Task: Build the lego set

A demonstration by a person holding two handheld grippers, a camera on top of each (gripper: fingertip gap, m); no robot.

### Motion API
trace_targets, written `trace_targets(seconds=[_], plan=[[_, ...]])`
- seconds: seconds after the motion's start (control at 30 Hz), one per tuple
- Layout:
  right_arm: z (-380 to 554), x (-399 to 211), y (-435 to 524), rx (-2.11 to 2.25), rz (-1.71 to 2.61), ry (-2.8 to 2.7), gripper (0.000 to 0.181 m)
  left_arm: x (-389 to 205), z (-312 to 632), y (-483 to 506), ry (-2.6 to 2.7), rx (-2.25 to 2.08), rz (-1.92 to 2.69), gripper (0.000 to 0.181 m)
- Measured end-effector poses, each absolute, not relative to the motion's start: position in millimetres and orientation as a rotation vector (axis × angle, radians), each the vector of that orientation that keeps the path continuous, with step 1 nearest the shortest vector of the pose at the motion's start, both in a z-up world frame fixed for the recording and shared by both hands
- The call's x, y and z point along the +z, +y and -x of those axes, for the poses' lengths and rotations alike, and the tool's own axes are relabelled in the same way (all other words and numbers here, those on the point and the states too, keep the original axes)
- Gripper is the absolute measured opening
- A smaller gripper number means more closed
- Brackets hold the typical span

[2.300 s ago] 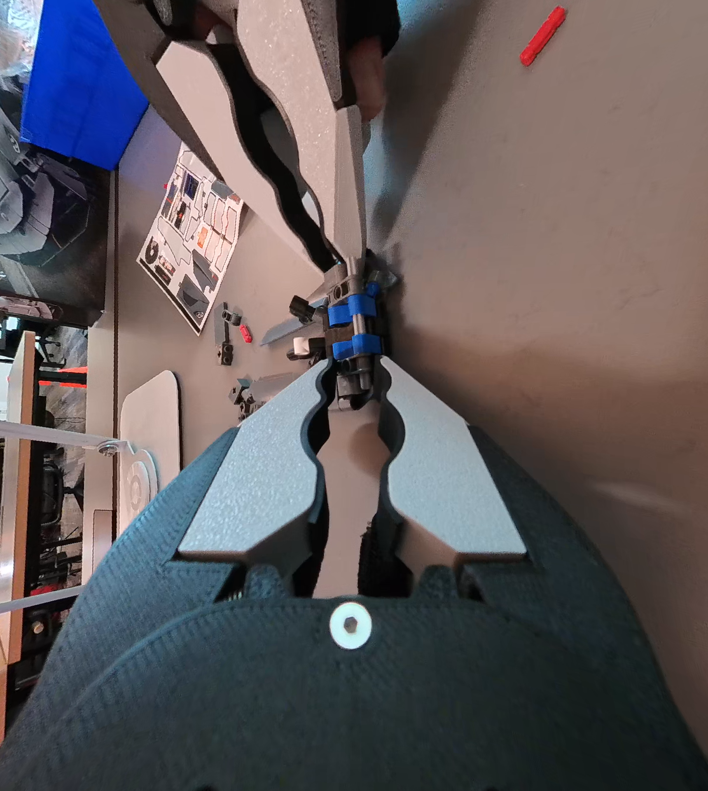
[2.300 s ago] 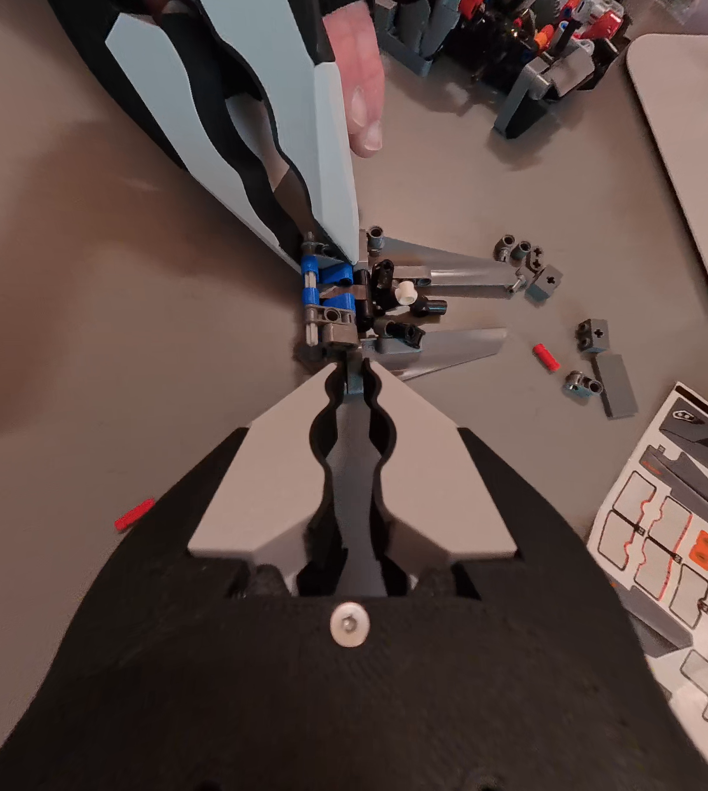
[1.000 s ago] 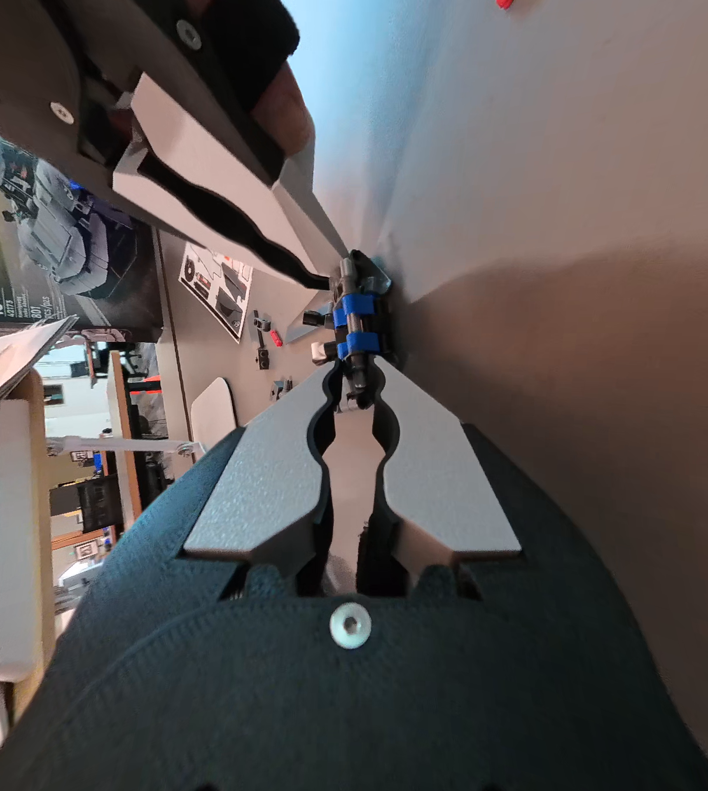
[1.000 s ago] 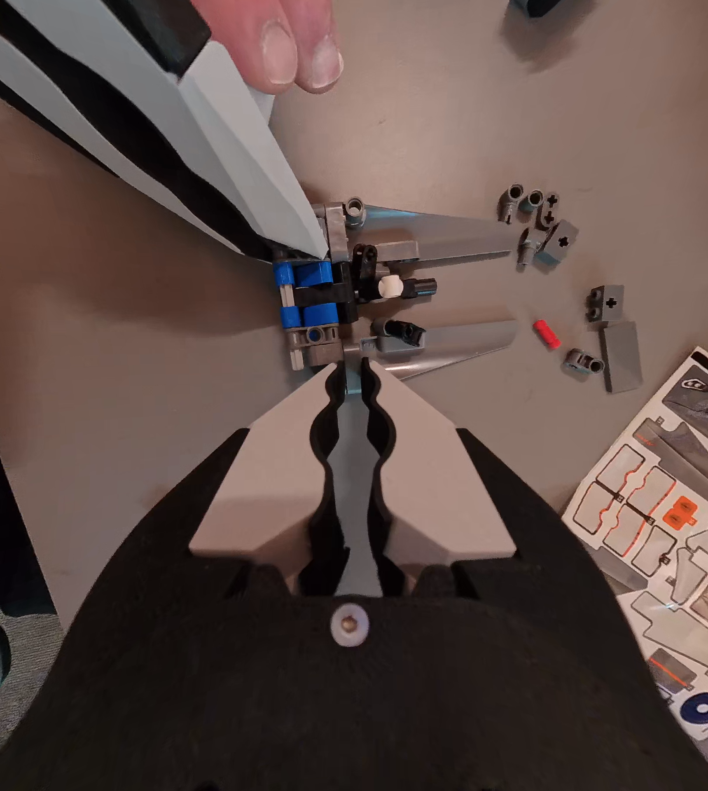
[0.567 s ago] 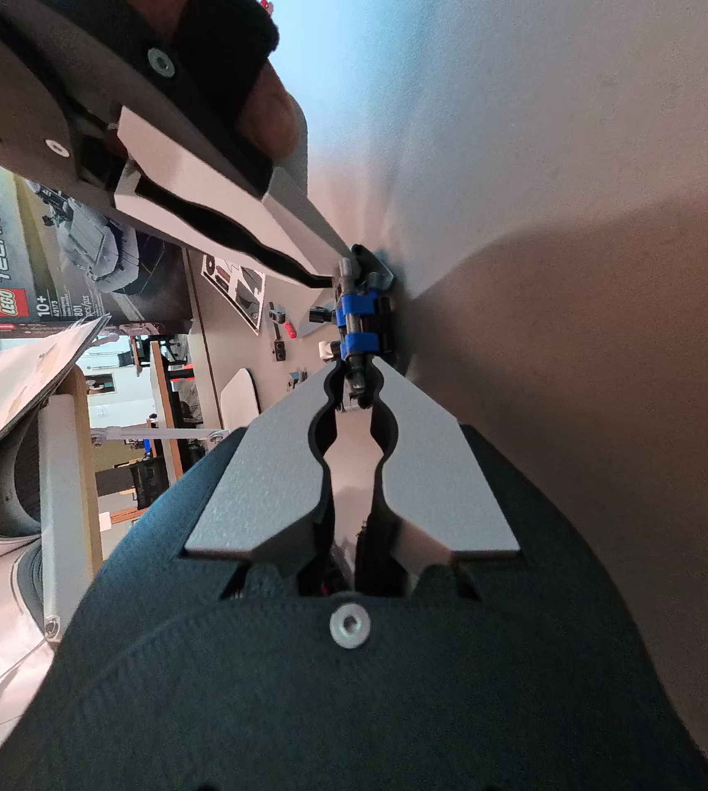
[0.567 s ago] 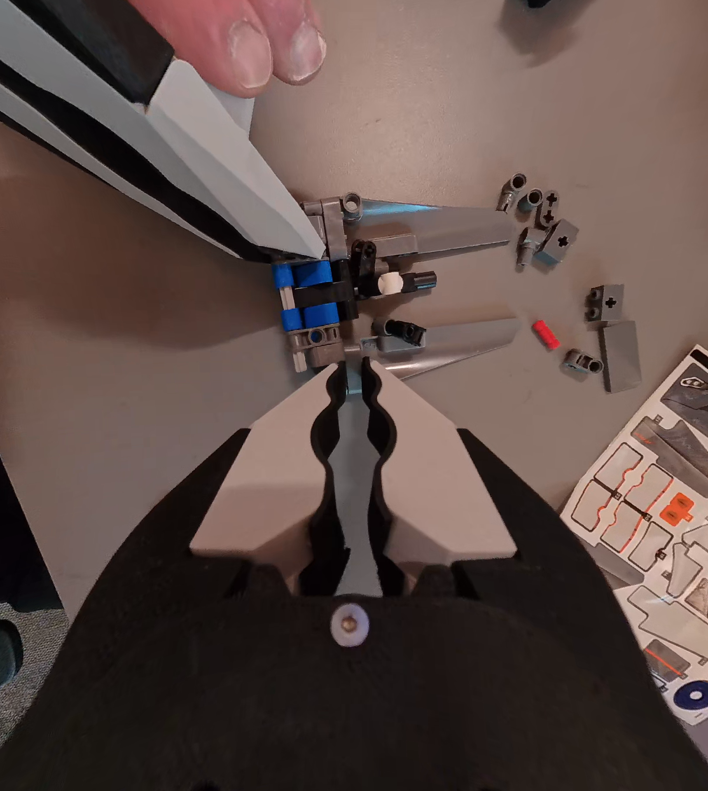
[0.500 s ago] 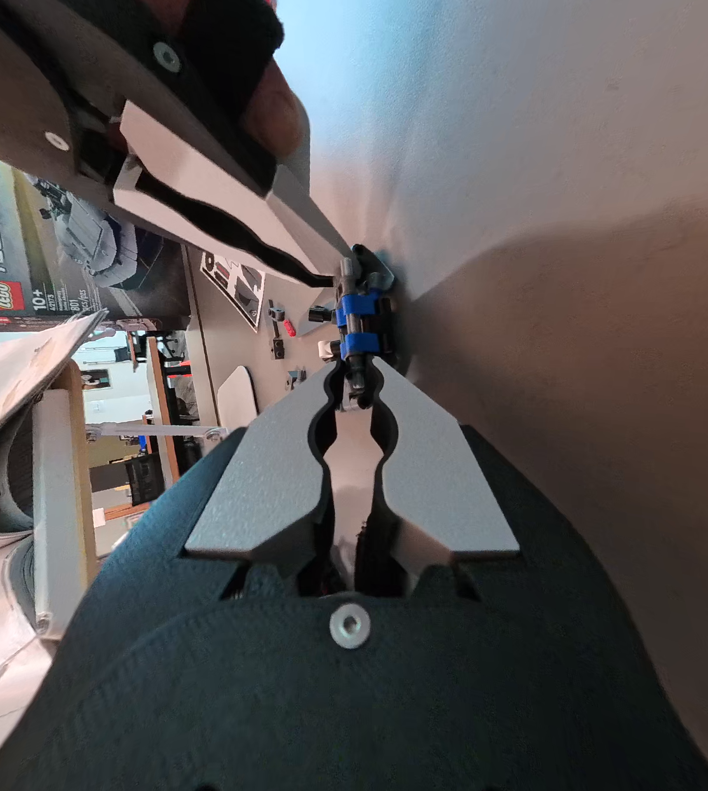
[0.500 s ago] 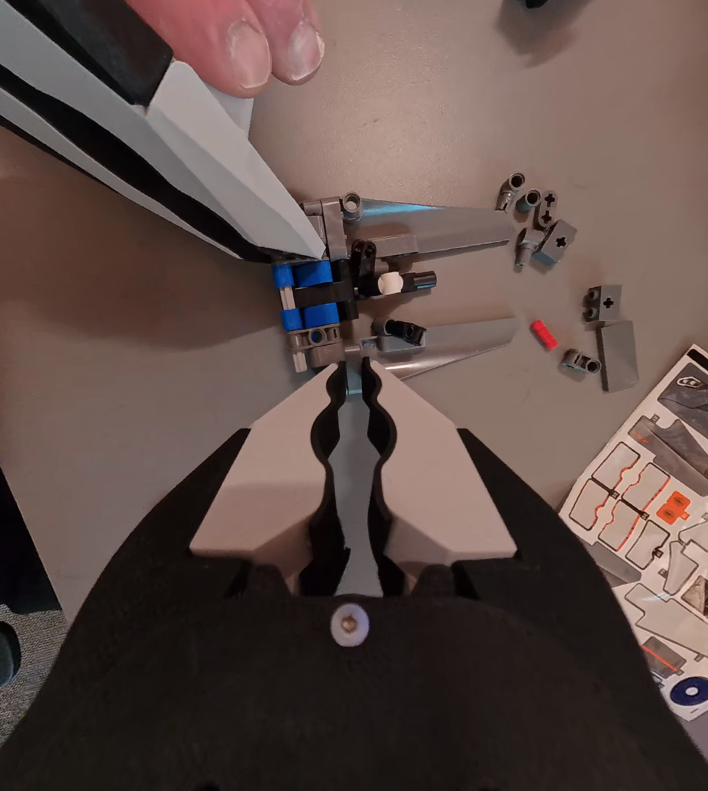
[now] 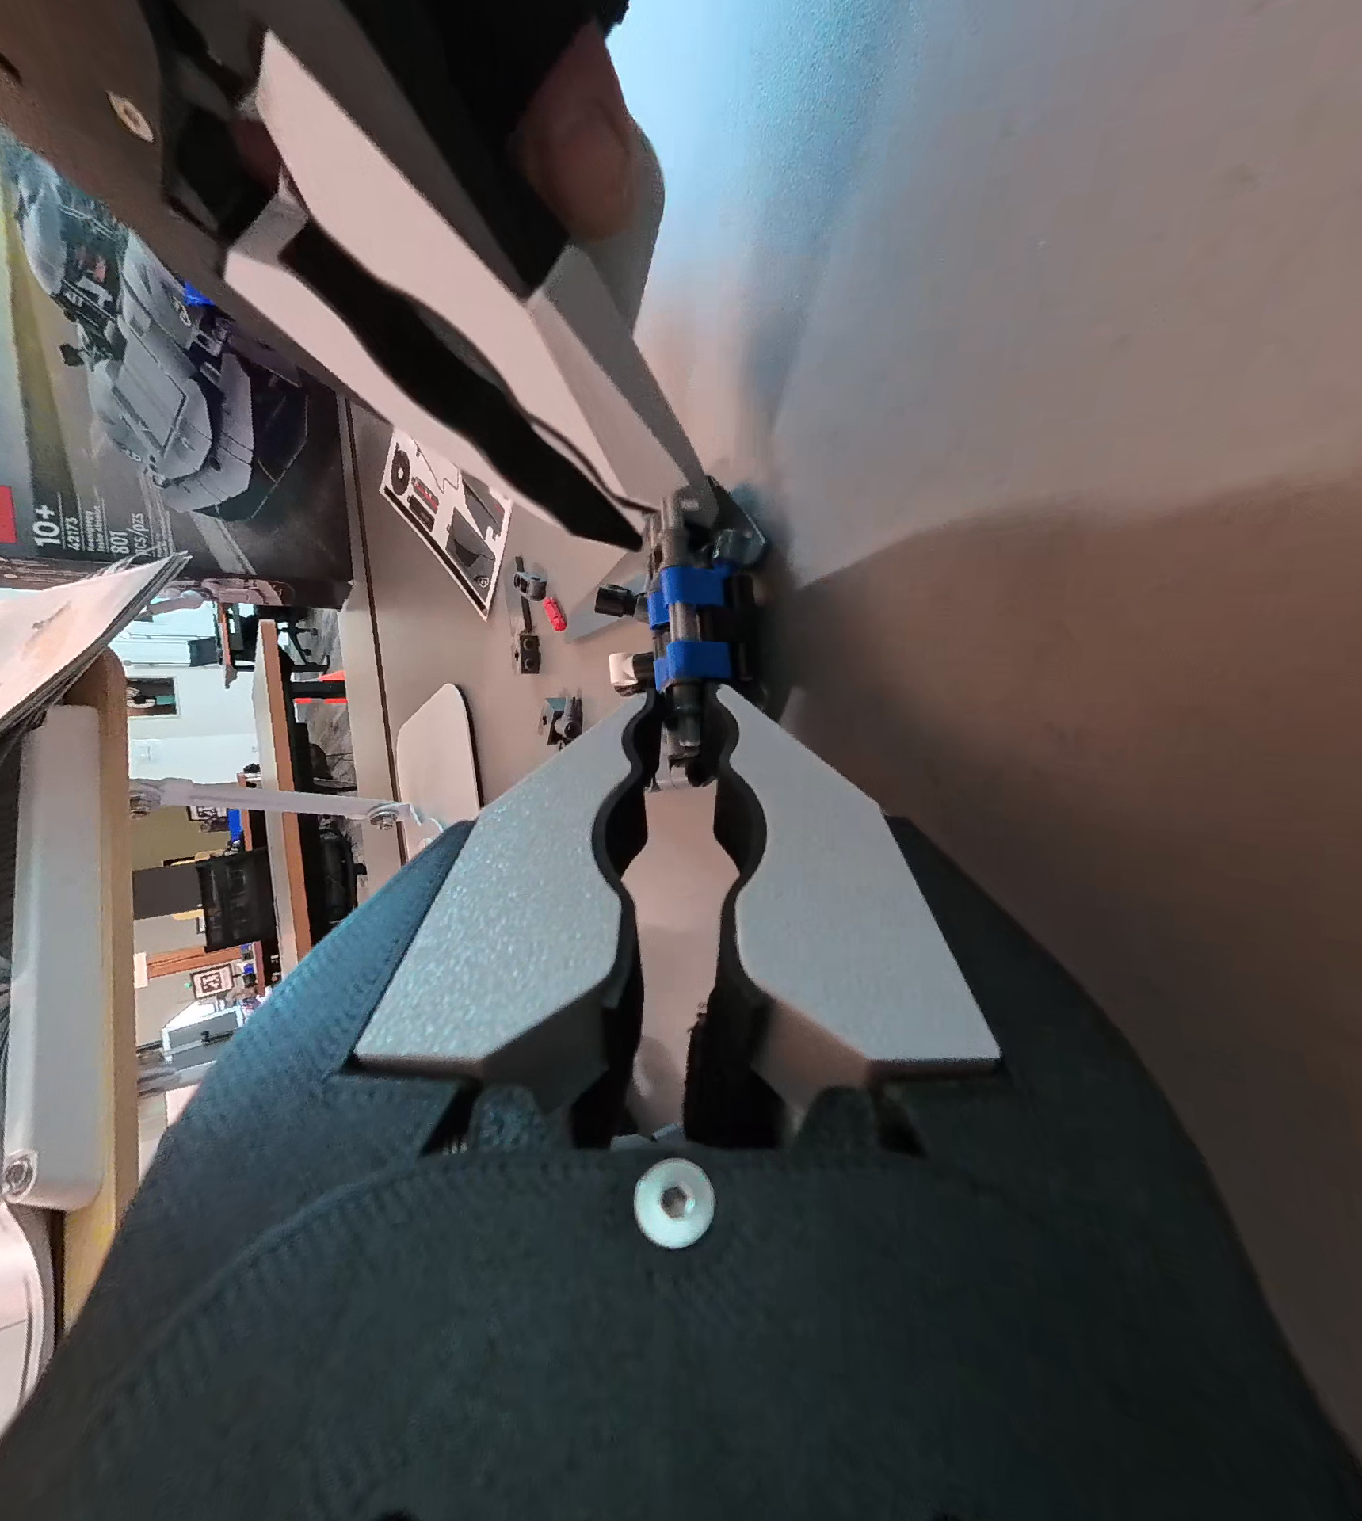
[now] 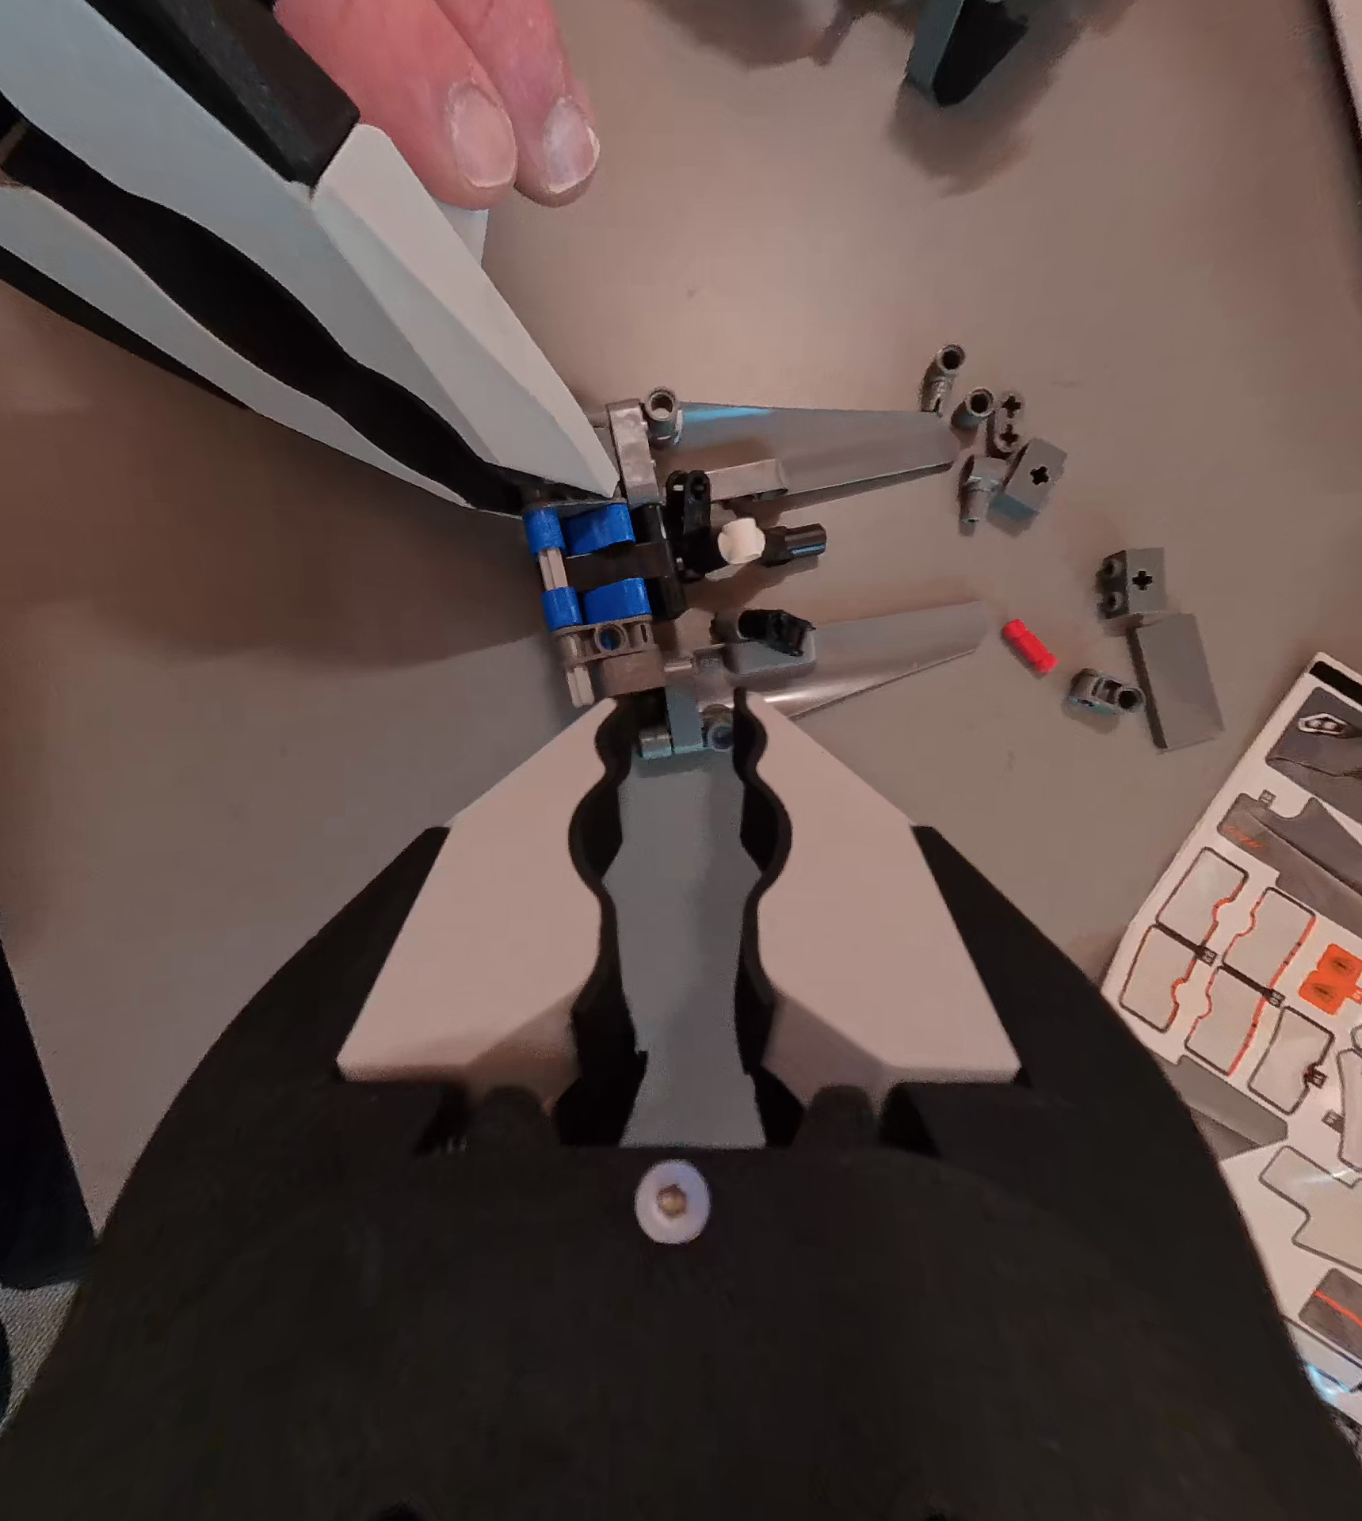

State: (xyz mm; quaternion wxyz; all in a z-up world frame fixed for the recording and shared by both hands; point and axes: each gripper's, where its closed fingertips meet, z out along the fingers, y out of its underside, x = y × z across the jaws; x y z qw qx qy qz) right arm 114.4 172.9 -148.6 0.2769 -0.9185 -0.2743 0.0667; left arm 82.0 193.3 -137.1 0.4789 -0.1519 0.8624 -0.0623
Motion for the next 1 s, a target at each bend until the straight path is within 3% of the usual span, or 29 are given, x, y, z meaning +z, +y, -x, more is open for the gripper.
trace_targets(seconds=[0.1,0.3,0.43,0.63,1.0], plan=[[-116.2,-139.1,170.2,0.197,2.415,-0.720,0.032,-136.7,-82.2,193.2,2.105,-0.162,0.376,0.006],[-108.4,-132.2,160.0,0.238,2.265,-0.763,0.023,-136.3,-83.1,192.4,2.101,-0.193,0.394,0.006],[-107.0,-135.4,156.5,0.227,2.211,-0.778,0.041,-136.1,-83.5,192.4,2.099,-0.222,0.414,0.007],[-104.3,-149.1,160.4,0.135,2.180,-0.840,0.044,-135.4,-84.7,191.9,2.098,-0.258,0.440,0.007],[-104.6,-150.4,168.9,0.071,2.149,-0.818,0.028,-135.0,-83.4,190.6,2.095,-0.300,0.462,0.007]])
